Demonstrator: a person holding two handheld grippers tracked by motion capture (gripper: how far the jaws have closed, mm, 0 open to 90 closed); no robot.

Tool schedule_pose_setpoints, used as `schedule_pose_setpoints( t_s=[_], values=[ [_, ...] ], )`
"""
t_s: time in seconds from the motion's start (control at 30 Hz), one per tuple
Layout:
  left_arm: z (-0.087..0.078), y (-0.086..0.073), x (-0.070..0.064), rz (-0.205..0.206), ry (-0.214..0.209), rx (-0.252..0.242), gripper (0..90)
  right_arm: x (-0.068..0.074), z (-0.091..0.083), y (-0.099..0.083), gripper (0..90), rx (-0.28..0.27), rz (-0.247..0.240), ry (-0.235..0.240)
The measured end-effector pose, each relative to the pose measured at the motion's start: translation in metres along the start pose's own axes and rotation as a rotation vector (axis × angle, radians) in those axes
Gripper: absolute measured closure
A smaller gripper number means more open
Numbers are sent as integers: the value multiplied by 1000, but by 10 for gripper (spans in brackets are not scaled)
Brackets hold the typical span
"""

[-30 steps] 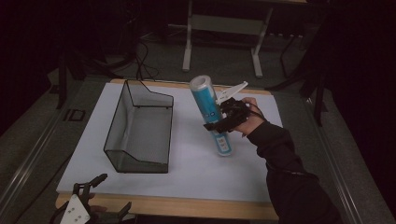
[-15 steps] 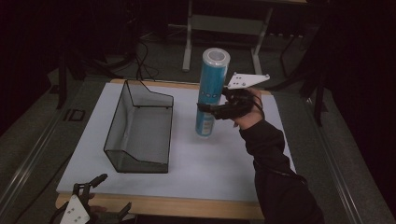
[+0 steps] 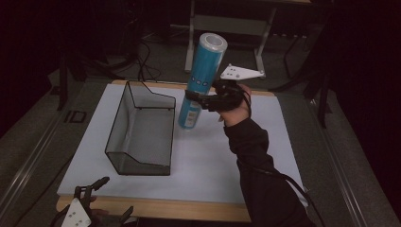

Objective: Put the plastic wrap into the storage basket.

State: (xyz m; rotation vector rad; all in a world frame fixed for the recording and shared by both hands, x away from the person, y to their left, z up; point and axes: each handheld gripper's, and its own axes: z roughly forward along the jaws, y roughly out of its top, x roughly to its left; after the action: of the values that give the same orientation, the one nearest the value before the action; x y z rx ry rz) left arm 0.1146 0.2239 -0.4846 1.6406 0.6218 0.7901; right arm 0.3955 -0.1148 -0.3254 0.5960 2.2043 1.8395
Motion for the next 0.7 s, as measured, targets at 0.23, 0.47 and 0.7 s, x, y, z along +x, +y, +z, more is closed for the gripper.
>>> schedule_pose_setpoints(
  t_s=[0.23, 0.47, 0.7],
  values=[
    [-1, 0, 0, -1, -2, -7, 2, 8, 33, -4, 320, -37, 92, -75],
    [-2, 0, 1, 0, -1, -10, 2, 17, 62, -16, 320, -28, 217, -128],
    [-2, 1, 1, 2, -1, -11, 2, 32, 80, -35, 320, 38, 262, -137]
  ],
)
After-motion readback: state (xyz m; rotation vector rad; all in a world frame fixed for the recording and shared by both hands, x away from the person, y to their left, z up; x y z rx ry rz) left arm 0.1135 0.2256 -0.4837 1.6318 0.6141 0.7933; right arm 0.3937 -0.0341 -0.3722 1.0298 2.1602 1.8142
